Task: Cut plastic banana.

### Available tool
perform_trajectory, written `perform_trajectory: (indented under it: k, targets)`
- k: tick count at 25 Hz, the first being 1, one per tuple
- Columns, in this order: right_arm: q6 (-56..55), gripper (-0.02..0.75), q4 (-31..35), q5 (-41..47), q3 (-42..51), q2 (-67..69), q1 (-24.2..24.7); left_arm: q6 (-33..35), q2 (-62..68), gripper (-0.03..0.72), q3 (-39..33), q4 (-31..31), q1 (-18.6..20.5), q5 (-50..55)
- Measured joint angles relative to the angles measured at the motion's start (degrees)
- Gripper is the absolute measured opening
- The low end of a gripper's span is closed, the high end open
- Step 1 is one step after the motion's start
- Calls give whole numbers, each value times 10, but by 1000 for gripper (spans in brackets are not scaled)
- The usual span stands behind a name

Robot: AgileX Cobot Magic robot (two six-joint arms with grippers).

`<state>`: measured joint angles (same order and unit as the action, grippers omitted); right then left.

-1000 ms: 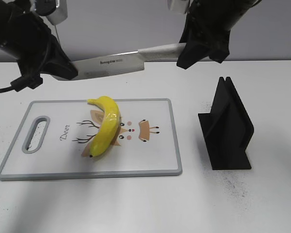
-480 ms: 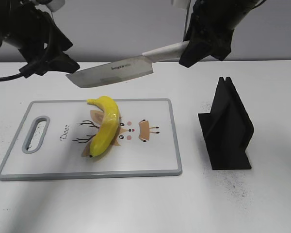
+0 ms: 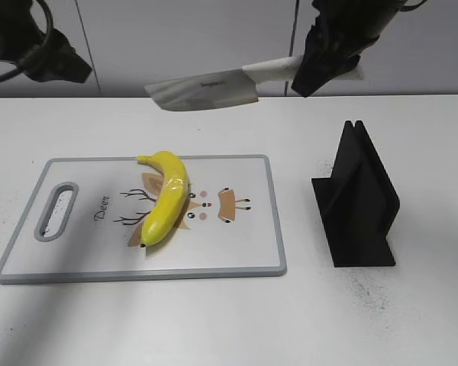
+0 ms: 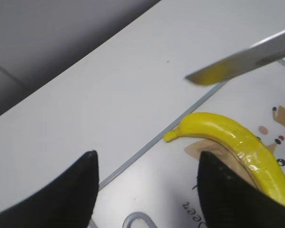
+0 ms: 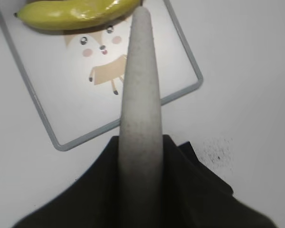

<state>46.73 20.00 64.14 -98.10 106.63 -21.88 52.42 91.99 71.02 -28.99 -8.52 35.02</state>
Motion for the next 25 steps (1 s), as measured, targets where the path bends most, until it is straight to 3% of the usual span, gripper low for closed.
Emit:
perform_trajectory:
  k: [4,9,13,17,25]
  targets:
    - [-86,164,-37,36,-44,0,1,-135,-23,599,14,69,32,51]
    - [-187,164,-51,55,-94,0,1,-262,-24,593,77,103,84,205]
    - [-289,164,-92,57,-106,-1,1,-295,-25,575,101,120,106,324]
    - [-397,164,-142,59,-106,-2,1,-341,-36,557,90,158,107,342]
    - [-476,164,-172,60,-87,-53,1,-353,-125,553,-57,169,107,346]
